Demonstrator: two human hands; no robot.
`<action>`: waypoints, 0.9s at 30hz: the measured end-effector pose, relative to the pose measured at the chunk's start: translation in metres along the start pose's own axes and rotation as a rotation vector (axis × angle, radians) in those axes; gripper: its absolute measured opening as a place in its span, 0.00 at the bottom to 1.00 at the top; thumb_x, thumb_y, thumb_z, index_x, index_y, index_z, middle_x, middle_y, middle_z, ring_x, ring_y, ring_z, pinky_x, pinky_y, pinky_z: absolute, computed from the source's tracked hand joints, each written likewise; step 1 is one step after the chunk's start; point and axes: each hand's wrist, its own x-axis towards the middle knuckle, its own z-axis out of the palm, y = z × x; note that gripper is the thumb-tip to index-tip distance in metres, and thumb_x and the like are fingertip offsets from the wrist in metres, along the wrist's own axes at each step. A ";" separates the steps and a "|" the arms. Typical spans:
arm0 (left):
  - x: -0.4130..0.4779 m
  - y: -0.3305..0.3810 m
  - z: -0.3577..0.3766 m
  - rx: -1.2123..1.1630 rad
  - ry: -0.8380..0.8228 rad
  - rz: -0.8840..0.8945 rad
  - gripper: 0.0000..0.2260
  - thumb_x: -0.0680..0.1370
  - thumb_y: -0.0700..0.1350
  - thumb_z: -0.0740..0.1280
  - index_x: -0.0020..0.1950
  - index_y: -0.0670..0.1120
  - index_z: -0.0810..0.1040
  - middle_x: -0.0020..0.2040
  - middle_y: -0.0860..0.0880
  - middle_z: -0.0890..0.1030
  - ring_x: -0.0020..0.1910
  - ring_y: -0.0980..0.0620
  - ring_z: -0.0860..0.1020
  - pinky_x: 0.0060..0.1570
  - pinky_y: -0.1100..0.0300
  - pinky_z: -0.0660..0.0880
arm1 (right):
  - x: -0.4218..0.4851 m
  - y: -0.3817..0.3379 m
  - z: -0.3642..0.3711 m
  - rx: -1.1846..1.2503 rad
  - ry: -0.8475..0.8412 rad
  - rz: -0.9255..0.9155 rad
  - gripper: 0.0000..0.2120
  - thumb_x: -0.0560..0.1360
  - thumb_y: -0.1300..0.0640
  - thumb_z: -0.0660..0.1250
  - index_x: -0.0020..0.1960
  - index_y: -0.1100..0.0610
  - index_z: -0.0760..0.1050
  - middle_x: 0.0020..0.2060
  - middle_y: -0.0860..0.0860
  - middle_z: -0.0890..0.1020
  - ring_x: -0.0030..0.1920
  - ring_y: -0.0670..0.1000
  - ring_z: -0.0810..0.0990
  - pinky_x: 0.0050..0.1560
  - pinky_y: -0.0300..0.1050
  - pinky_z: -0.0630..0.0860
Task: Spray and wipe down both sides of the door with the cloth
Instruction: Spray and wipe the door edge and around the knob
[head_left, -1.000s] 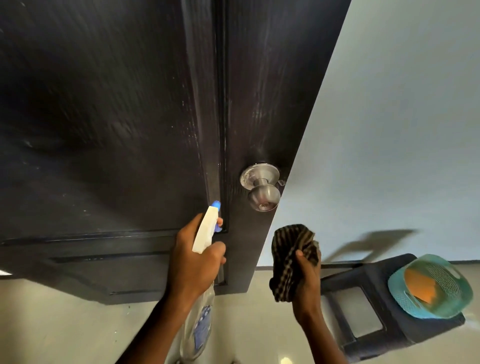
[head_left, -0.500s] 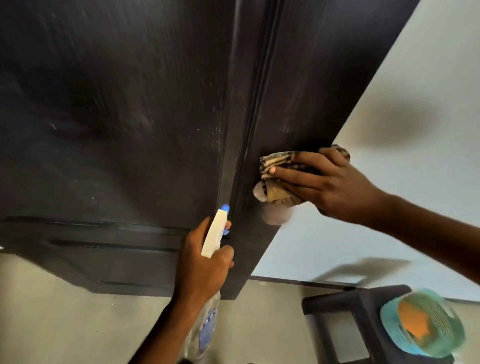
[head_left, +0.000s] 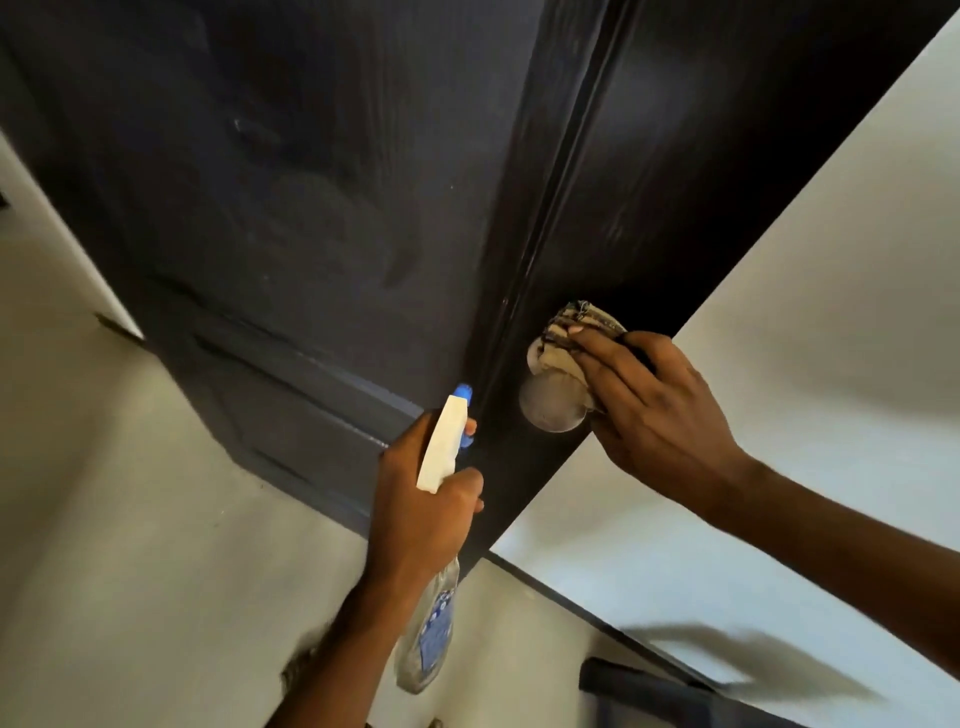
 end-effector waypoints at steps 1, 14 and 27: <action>-0.006 -0.001 0.001 0.001 0.014 -0.012 0.19 0.74 0.36 0.71 0.46 0.60 0.71 0.43 0.55 0.77 0.36 0.49 0.79 0.30 0.71 0.76 | -0.003 -0.002 0.002 0.055 0.025 0.039 0.23 0.73 0.56 0.69 0.66 0.63 0.74 0.64 0.60 0.78 0.57 0.63 0.77 0.56 0.54 0.76; -0.023 0.015 -0.001 0.128 0.048 0.049 0.14 0.75 0.38 0.71 0.53 0.52 0.72 0.42 0.54 0.77 0.33 0.50 0.79 0.28 0.73 0.73 | -0.092 0.006 0.026 0.459 -0.137 0.023 0.23 0.70 0.56 0.59 0.65 0.54 0.72 0.59 0.53 0.81 0.49 0.54 0.72 0.39 0.49 0.80; -0.012 0.004 -0.006 0.085 0.077 -0.025 0.15 0.73 0.38 0.72 0.53 0.51 0.71 0.43 0.52 0.77 0.34 0.48 0.78 0.27 0.72 0.74 | -0.005 0.000 0.001 0.243 0.113 -0.007 0.21 0.80 0.50 0.59 0.67 0.60 0.74 0.65 0.56 0.77 0.58 0.61 0.78 0.55 0.51 0.78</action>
